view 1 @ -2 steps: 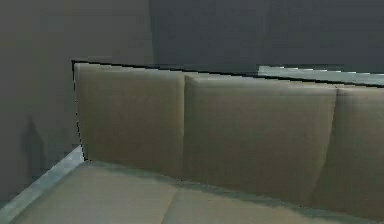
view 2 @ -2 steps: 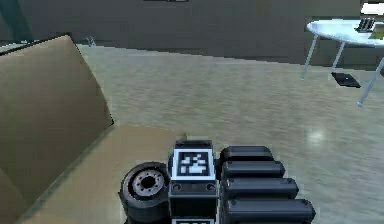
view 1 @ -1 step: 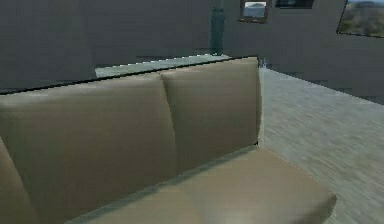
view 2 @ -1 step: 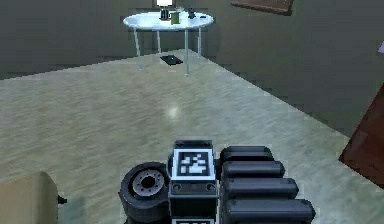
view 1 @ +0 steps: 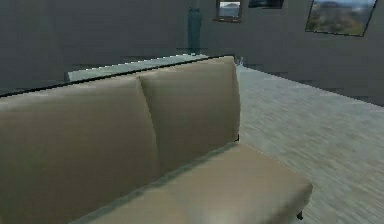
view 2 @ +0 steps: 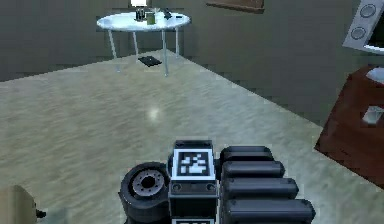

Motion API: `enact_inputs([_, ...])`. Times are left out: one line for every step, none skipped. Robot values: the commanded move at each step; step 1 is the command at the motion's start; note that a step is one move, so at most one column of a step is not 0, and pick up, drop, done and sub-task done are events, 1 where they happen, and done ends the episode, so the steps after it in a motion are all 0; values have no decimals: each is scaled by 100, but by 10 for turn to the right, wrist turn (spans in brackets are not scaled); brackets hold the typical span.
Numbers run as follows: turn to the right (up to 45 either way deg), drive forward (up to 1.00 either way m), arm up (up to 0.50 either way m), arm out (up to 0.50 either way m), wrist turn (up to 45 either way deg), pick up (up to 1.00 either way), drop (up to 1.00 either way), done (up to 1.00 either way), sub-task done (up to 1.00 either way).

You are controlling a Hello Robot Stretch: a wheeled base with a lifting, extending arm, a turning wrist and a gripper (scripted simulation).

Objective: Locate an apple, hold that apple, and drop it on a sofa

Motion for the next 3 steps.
enact_inputs([-450,0,0,0,0,0,0,0,0])
enact_inputs([-90,0,0,0,0,0,0,0,0])
enact_inputs([450,0,0,0,0,0,0,0,0])
